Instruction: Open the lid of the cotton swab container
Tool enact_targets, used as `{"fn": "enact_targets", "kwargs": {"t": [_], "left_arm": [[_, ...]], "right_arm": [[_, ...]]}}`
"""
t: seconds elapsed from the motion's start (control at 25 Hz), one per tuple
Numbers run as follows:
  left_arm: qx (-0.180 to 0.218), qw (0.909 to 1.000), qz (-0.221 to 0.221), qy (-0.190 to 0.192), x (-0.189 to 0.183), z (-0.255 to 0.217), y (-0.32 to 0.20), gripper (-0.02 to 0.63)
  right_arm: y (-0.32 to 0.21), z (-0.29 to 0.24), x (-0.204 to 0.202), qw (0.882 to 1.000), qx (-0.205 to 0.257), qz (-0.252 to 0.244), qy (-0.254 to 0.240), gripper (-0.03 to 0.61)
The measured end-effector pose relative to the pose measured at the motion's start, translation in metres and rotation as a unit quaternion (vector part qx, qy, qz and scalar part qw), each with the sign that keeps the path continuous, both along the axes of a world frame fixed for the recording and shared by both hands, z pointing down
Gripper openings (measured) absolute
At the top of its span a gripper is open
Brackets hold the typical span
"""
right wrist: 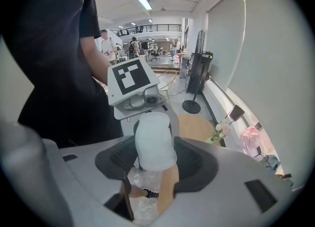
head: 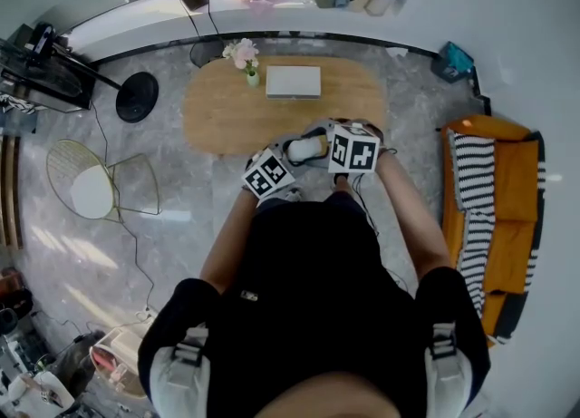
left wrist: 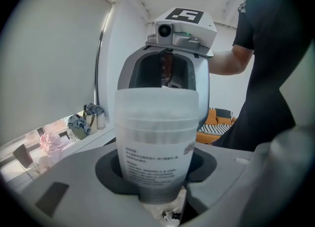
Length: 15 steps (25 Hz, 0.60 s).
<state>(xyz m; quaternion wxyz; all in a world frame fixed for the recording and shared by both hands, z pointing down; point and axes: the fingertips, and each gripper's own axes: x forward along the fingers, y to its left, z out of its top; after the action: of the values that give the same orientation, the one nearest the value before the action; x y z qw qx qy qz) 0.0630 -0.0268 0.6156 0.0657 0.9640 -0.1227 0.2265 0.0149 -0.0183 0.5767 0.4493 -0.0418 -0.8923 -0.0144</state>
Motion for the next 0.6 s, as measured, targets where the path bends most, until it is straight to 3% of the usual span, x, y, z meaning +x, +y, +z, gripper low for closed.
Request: {"fn": "enact_targets", "kwargs": {"t": [0.28, 0.6], "left_arm": [[-0.026, 0.9995, 0.003, 0.015, -0.005, -0.005, 0.005, 0.198], [-0.029, 0.9993, 0.01, 0.023, -0.003, -0.013, 0.002, 0.198]], "right_arm": [[0.001, -0.008, -0.008, 1.0, -0.011, 0.007, -0.015, 0.224], [-0.003, -0.017, -0.011, 1.0, 0.013, -0.005, -0.01, 0.241]]}}
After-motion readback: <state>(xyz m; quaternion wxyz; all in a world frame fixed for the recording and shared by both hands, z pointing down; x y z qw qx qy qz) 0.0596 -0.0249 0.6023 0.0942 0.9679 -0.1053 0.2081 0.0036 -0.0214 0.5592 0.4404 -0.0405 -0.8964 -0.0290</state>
